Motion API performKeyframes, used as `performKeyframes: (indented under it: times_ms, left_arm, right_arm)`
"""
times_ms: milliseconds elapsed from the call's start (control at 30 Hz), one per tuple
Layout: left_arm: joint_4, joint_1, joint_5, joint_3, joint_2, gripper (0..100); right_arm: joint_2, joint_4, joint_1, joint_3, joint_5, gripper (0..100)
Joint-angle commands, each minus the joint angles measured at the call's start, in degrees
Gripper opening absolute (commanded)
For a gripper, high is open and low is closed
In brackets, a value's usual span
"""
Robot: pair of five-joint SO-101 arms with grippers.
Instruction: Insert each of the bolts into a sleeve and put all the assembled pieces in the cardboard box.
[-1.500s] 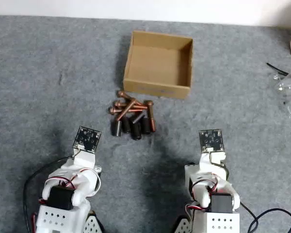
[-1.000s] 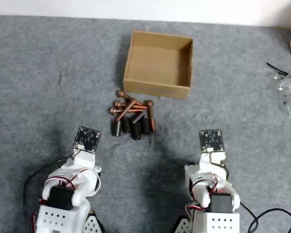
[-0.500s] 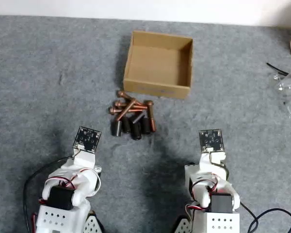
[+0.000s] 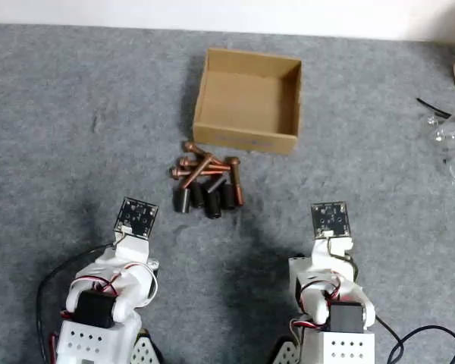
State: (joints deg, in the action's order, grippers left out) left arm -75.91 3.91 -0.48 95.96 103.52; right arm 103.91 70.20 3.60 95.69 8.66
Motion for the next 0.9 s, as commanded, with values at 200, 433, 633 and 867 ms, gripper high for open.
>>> performKeyframes:
  times_ms: [200,433,633,867]
  left_arm:
    - [6.51,-7.16,-0.09,0.84,0.48,1]
    - [19.6,-19.3,-0.26,-11.65,0.48,1]
    - [20.04,-20.09,-0.35,-25.98,-0.04,1]
    - [17.49,-17.36,-8.35,-40.4,-7.52,1]
  right_arm:
    - [0.13,0.57,-0.66,6.46,-0.26,27.8]
    - [0.13,0.57,-0.66,6.46,-0.26,27.8]
    - [0.13,0.57,-0.66,6.46,-0.26,27.8]
    - [0.13,0.48,-0.4,6.55,-0.35,27.8]
